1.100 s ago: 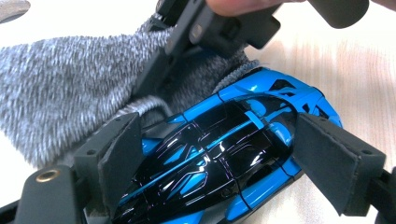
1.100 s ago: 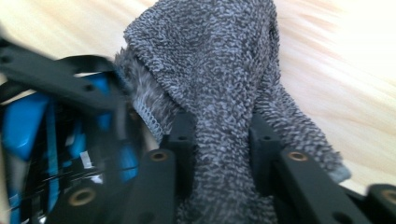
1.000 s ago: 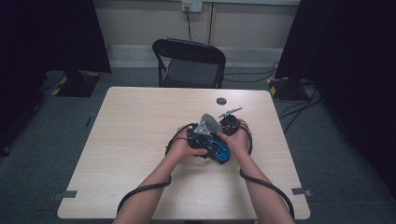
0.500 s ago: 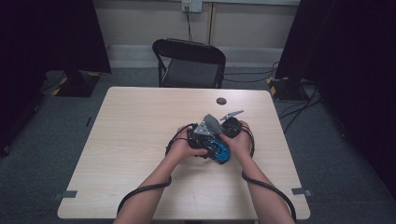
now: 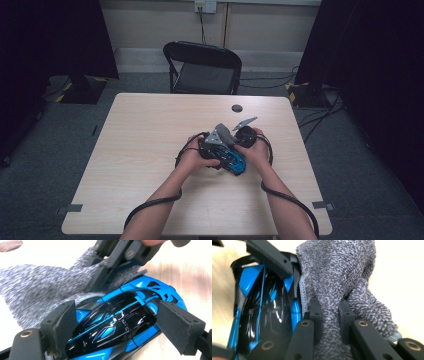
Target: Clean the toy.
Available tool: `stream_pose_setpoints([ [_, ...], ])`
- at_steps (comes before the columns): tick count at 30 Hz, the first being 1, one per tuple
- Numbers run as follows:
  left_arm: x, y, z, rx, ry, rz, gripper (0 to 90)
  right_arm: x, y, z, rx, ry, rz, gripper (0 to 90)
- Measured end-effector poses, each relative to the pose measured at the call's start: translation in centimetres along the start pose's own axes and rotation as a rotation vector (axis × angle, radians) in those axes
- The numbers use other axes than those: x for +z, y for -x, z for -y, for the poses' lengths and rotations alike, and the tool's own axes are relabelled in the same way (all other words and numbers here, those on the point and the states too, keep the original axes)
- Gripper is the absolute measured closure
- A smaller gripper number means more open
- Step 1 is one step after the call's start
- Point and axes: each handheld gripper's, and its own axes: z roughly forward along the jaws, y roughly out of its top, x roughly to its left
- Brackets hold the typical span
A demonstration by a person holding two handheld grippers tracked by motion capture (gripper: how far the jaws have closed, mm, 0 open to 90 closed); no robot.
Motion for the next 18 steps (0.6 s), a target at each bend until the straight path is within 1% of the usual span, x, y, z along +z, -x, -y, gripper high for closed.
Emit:
stream_pose_setpoints([
  [7, -0.1, 0.0, 0.0, 0.002, -0.009, -0.004, 16.6, -1.2, 0.5, 1.4, -0.005, -0.001, -0.029, 77.6],
  [13, -0.2, 0.1, 0.0, 0.004, -0.017, -0.009, 17.3, -2.2, 1.0, 2.6, 0.001, -0.002, -0.035, 77.6],
  [18, -0.3, 0.0, -0.1, 0.004, -0.028, -0.013, 17.3, -3.1, 1.3, 3.5, -0.011, -0.017, -0.036, 77.6],
])
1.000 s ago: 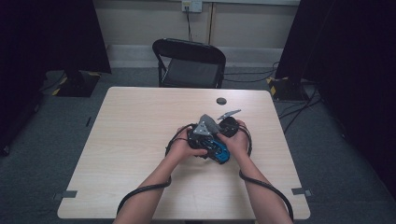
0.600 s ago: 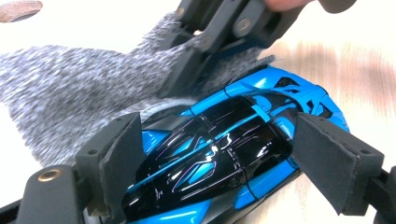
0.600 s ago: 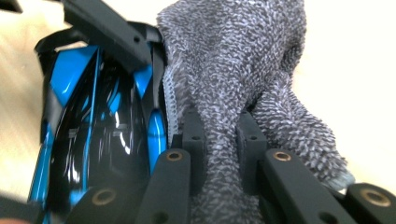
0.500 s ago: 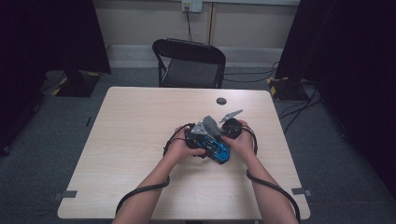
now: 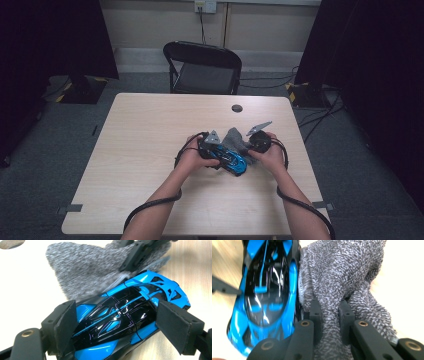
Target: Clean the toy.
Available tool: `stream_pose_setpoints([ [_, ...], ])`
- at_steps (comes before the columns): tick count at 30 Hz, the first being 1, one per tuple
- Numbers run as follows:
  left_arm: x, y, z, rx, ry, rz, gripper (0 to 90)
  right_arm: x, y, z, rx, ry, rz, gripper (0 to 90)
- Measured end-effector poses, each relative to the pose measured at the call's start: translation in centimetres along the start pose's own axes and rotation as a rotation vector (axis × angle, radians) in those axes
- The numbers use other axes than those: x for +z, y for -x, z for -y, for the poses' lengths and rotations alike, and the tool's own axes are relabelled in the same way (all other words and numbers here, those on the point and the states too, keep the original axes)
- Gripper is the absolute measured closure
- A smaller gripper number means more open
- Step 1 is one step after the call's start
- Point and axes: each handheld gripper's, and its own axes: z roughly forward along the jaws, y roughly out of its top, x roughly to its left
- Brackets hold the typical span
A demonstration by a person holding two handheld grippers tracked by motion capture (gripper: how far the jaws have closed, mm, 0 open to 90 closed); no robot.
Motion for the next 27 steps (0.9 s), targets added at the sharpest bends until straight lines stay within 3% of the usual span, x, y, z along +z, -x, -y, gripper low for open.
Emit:
stream_pose_setpoints([
  [13, 0.0, 0.0, -0.1, -0.003, -0.007, -0.001, 17.3, -2.1, 0.0, 3.0, 0.024, 0.008, -0.006, 77.6],
  [20, 0.0, 0.0, -0.1, -0.001, -0.007, -0.001, 17.3, -3.3, -0.6, 4.5, 0.016, 0.001, -0.011, 77.5],
  [27, 0.0, 0.0, -0.1, -0.002, -0.008, 0.000, 17.3, -4.6, -1.0, 6.4, 0.038, 0.008, -0.011, 77.5],
])
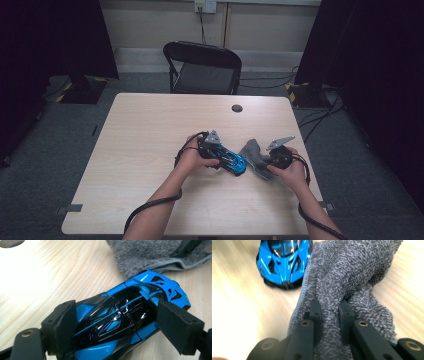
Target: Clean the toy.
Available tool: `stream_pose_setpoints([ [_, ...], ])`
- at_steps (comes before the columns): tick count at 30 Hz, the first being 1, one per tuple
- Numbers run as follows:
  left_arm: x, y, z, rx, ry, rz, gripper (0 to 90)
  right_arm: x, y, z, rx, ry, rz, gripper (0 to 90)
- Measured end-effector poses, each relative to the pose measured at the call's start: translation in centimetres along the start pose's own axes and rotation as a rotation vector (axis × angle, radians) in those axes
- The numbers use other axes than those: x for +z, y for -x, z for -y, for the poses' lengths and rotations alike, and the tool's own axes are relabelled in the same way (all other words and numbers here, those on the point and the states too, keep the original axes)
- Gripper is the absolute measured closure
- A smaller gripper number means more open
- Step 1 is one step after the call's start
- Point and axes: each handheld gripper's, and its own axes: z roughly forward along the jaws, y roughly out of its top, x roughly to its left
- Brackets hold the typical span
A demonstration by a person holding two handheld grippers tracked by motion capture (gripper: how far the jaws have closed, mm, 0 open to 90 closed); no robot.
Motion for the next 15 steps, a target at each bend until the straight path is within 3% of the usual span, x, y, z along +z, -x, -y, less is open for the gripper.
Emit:
stream_pose_setpoints([
  [15, 0.0, -0.1, -0.1, 0.000, -0.009, 0.000, 17.3, -2.6, -1.1, 3.2, -0.017, -0.005, -0.009, 77.3],
])
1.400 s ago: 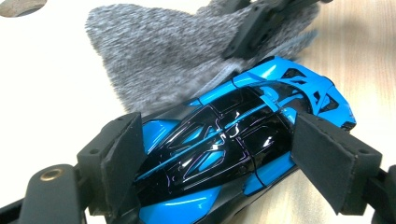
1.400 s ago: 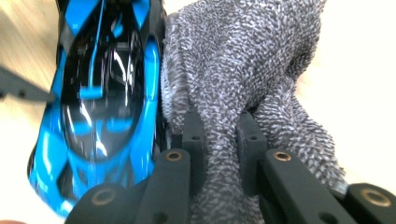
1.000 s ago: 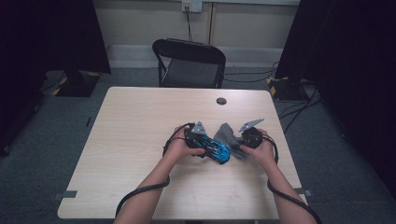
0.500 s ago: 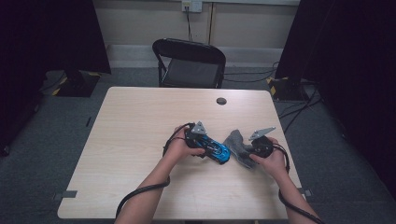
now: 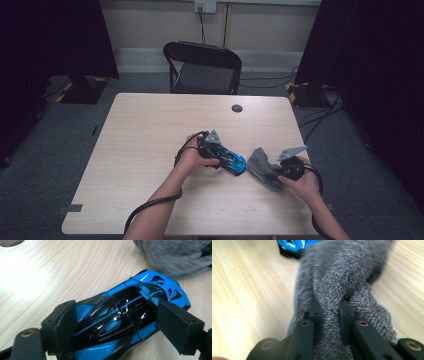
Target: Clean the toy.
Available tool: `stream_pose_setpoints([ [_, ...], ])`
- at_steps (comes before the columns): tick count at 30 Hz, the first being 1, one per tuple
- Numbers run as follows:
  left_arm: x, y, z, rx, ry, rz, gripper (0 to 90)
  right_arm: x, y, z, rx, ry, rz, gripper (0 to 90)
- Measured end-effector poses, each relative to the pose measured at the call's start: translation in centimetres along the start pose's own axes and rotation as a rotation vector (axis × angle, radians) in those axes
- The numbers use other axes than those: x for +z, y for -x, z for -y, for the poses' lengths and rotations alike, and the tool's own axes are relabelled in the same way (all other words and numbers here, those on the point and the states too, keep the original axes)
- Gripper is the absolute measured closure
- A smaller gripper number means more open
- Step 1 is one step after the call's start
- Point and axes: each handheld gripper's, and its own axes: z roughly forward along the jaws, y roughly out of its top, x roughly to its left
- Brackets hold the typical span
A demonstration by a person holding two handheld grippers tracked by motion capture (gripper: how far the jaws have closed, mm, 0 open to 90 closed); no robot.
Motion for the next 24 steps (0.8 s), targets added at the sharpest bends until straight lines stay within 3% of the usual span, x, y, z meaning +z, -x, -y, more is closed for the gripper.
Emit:
stream_pose_setpoints([
  [6, 0.0, 0.0, 0.0, -0.001, 0.004, -0.001, 17.3, -1.1, 0.2, 0.3, 0.023, 0.046, 0.023, 77.3],
  [13, 0.0, 0.0, 0.0, 0.000, 0.003, -0.001, 17.3, -1.6, 1.7, -1.7, 0.093, 0.123, 0.080, 77.3],
  [19, 0.0, 0.0, 0.1, -0.001, 0.009, -0.001, 17.3, -0.6, 3.0, -4.3, 0.134, 0.142, 0.103, 77.2],
  [24, 0.0, 0.1, 0.1, -0.001, 0.009, -0.002, 17.3, 1.1, 3.5, -6.6, 0.133, 0.134, 0.111, 77.2],
])
